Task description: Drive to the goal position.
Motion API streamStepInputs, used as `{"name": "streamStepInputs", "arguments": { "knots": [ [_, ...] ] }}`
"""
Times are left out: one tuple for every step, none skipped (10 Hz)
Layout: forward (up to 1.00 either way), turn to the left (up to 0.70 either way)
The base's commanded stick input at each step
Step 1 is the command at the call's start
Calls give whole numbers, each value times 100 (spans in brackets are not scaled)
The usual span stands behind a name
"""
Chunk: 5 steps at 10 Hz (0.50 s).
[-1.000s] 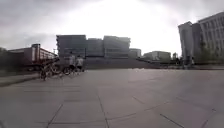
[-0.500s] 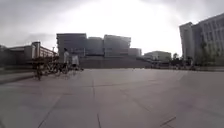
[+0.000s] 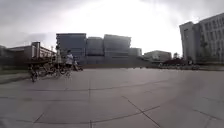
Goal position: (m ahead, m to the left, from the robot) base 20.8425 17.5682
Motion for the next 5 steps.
{"name": "streamStepInputs", "arguments": {
  "knots": [
    [85,0],
    [85,0],
    [85,0],
    [85,0],
    [85,0]
  ]
}}
